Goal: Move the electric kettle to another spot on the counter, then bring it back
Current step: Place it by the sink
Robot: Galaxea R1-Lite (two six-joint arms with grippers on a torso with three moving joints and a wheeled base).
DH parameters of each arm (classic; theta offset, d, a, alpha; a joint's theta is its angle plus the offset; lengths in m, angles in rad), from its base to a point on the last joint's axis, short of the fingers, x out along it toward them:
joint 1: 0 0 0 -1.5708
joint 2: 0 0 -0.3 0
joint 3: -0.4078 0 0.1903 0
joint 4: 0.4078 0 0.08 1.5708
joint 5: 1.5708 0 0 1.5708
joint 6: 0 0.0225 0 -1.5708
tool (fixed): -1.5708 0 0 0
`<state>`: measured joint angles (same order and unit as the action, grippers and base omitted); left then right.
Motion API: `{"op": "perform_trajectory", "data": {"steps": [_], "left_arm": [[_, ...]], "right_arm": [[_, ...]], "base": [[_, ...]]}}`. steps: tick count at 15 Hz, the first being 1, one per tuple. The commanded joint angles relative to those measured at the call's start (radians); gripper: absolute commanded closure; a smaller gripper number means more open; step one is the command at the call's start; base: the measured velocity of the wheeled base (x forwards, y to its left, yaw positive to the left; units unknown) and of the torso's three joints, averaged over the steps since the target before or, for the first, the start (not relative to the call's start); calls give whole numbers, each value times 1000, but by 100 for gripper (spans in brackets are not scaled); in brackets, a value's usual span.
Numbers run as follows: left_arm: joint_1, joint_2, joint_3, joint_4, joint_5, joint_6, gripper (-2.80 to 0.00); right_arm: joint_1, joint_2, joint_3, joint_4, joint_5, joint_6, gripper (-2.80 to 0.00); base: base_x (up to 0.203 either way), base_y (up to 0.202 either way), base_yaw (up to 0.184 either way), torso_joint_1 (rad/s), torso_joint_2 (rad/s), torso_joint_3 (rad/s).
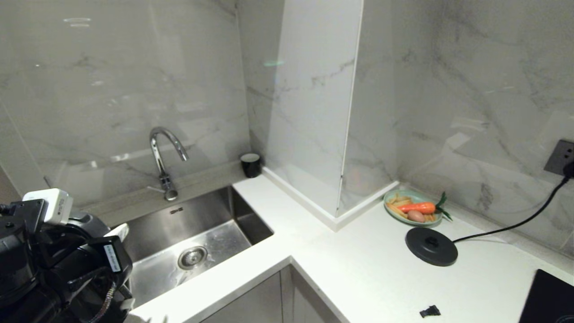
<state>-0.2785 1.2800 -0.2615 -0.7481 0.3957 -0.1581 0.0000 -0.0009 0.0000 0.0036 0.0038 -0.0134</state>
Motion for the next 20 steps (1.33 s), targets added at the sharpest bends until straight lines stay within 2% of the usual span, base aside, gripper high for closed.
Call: {"op": "perform_trajectory", "data": {"steps": [1, 5, 9, 12, 16, 20], "left_arm": [[1, 13, -2, -7, 2, -1, 0], [39, 67, -22, -11, 2, -14, 0], [199, 239, -91, -43, -35, -12, 0], [284, 379, -132, -148, -70, -6, 0], [342, 568, -201, -280, -97, 11, 0], [424, 703, -197, -489, -167, 93, 0]], "right_arm": [[-1, 1, 0, -1, 1, 0, 0], [0, 1, 0, -1, 1, 0, 0], [0, 1, 0, -1, 1, 0, 0], [0, 1, 0, -1, 1, 0, 0], [0, 1, 0, -1, 1, 0, 0], [0, 1, 0, 0, 1, 0, 0]], "base": [[-3, -5, 71, 2, 7, 3], [0, 0, 0, 0, 0, 0], [0, 0, 0, 0, 0, 0], [0, 0, 0, 0, 0, 0], [0, 0, 0, 0, 0, 0], [0, 0, 0, 0, 0, 0]]}}
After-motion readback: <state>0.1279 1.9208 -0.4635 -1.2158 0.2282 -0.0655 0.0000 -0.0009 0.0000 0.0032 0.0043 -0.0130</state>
